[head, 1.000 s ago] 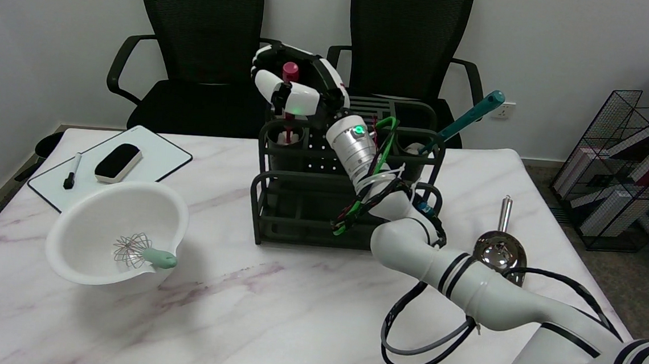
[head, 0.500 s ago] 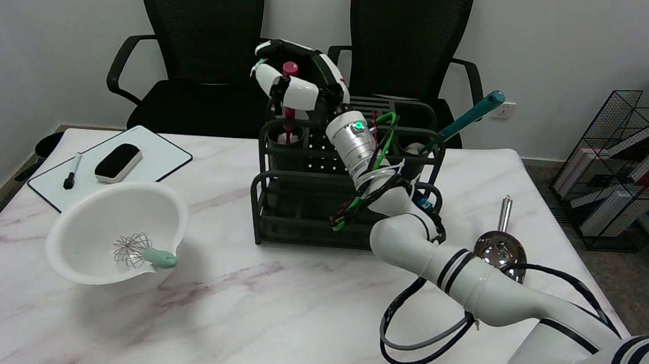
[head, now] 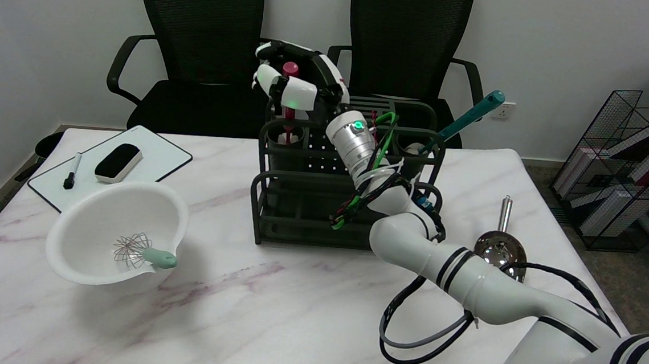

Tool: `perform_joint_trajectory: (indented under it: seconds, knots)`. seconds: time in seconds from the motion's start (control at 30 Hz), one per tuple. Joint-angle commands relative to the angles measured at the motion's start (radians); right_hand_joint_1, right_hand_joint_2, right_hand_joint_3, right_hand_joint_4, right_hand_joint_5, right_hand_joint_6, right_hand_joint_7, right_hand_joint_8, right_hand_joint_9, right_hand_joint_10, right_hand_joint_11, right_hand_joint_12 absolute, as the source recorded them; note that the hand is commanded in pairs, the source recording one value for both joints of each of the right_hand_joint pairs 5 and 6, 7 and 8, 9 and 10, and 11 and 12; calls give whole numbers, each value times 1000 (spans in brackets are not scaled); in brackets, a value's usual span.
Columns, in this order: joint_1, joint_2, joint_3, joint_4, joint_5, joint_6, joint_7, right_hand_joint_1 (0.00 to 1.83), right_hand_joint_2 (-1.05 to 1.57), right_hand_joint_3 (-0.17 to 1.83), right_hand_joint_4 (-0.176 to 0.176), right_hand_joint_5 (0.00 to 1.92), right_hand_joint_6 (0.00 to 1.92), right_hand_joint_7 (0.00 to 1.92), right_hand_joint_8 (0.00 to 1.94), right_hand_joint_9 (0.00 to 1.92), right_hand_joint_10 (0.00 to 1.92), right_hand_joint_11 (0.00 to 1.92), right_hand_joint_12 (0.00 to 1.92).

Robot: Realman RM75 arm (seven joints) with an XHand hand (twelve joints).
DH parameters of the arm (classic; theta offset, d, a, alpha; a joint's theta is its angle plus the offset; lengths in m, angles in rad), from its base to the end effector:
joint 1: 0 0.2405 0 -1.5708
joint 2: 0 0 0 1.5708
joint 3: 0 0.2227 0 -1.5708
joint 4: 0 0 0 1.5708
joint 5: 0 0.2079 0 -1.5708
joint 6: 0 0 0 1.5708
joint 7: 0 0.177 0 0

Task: Pick up the pink sponge bottle brush.

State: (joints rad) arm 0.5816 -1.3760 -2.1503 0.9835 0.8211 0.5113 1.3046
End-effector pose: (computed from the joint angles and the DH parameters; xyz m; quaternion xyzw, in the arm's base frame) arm -0.1552 -0.4783 0.1854 0.5801 -0.4912 0.5599 0.3298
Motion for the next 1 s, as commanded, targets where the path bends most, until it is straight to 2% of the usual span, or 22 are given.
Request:
perform_joint_trajectory:
  seconds: [0.03,0.2,0.33,0.67,0.77,0.83,1.0]
  knots:
    - [14,-7,-3,-21,0,-11,0,1189,566,1113,0,1158,1158,1260,1260,1074,1074,1030,1030]
    - [16,-7,-4,-23,-3,-11,0,1183,495,1195,0,1206,1206,1283,1283,1084,1084,1027,1027]
    - [18,-7,-4,-23,-7,-11,0,1183,270,1336,0,1240,1240,1275,1275,1083,1083,997,997]
    - [22,-8,-4,-24,-7,-21,0,1172,16,1285,0,1274,1274,1262,1262,1126,1126,1003,1003]
    - [24,-9,-4,-24,-7,-21,0,1165,31,1254,0,1322,1322,1373,1373,1218,1218,1062,1062]
    - [26,-10,-4,-24,-7,-21,0,1156,59,1247,0,1398,1398,1493,1493,1326,1326,1205,1205]
    - [28,-11,-4,-24,-7,-21,0,1145,122,1221,0,1459,1459,1595,1595,1419,1419,1298,1298]
